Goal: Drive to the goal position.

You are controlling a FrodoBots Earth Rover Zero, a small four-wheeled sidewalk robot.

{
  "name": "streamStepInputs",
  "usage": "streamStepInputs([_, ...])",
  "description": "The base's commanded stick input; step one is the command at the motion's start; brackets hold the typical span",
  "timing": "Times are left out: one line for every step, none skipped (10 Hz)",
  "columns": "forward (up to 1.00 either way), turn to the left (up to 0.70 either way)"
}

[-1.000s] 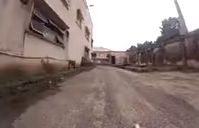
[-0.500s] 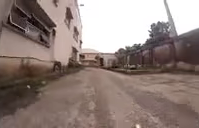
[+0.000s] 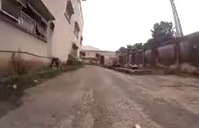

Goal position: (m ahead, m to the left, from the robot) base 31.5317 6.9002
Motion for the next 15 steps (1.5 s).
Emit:
streamStepInputs([1.0, 0.0])
streamStepInputs([1.0, 0.0])
streamStepInputs([1.0, 0.0])
streamStepInputs([1.0, 0.0])
streamStepInputs([1.0, 0.0])
streamStepInputs([1.0, 0.0])
streamStepInputs([1.0, 0.0])
streamStepInputs([1.0, 0.0])
streamStepInputs([1.0, 0.0])
streamStepInputs([1.0, 0.0])
streamStepInputs([1.0, 0.0])
streamStepInputs([1.0, 0.0])
streamStepInputs([1.0, 0.0])
streamStepInputs([1.0, 0.0])
streamStepInputs([1.0, 0.0])
